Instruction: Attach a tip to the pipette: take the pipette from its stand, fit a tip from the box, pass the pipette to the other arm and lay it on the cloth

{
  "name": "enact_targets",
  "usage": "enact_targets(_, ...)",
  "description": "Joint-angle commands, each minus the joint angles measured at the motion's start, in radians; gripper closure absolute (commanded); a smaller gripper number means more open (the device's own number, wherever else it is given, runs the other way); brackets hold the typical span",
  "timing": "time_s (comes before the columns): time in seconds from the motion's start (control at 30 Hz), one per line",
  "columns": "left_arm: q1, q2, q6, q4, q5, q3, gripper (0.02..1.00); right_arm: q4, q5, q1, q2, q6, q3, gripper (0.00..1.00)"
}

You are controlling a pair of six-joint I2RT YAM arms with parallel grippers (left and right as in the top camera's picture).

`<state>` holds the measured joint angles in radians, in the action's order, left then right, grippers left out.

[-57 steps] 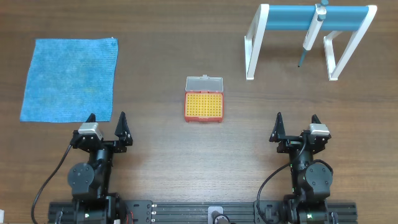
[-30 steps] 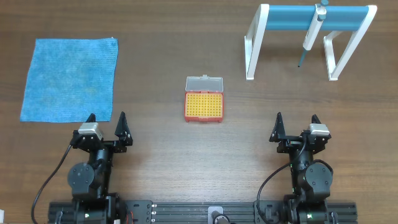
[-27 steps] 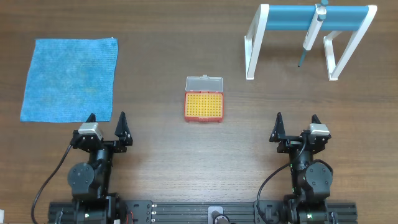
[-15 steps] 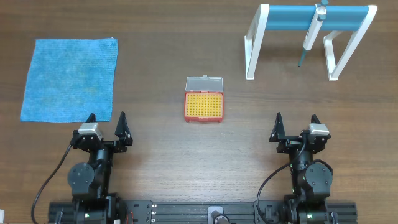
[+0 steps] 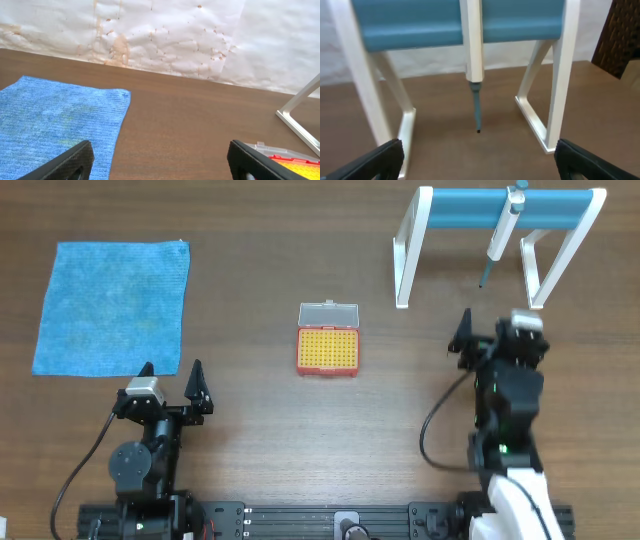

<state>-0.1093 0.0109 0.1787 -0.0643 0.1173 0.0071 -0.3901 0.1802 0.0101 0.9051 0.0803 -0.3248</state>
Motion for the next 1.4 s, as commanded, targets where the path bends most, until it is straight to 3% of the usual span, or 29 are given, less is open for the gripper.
enact_targets(0.03,0.004,-0.008,-0.020,-0.006,0.022,-0.002,0.154,-0.087,-0.055,0.061,0.330,-0.172,-0.189,0.025)
enact_targets(0.1,0.004,-0.008,-0.020,-0.006,0.022,-0.002,0.152,-0.118,-0.105,0.075,0.416,-0.172,-0.248,0.025)
enact_targets(0.37,0.004,-0.008,-0.020,-0.006,0.022,-0.002,0.154,-0.225,-0.174,0.098,0.658,-0.172,-0.381,0.025)
enact_targets(0.67,0.004,-0.008,-0.020,-0.006,0.022,-0.002,0.154,-0.407,-0.174,0.113,0.789,-0.115,-0.401,0.012)
enact_targets(1.2,0.004,-0.008,-0.020,-0.006,0.022,-0.002,0.152,-0.436,-0.174,0.113,0.806,-0.114,-0.407,0.025)
enact_targets(1.27,0.004,-0.008,-0.020,-0.006,0.022,-0.002,0.152,-0.436,-0.174,0.113,0.806,-0.114,-0.407,0.106)
enact_targets(1.3,0.004,-0.008,-0.020,-0.006,0.022,-0.002,0.154,-0.437,-0.174,0.113,0.806,-0.114,-0.407,0.314)
enact_targets(1.4,0.004,-0.008,-0.020,-0.006,0.022,-0.002,0.154,-0.446,-0.174,0.113,0.806,-0.114,-0.407,0.540)
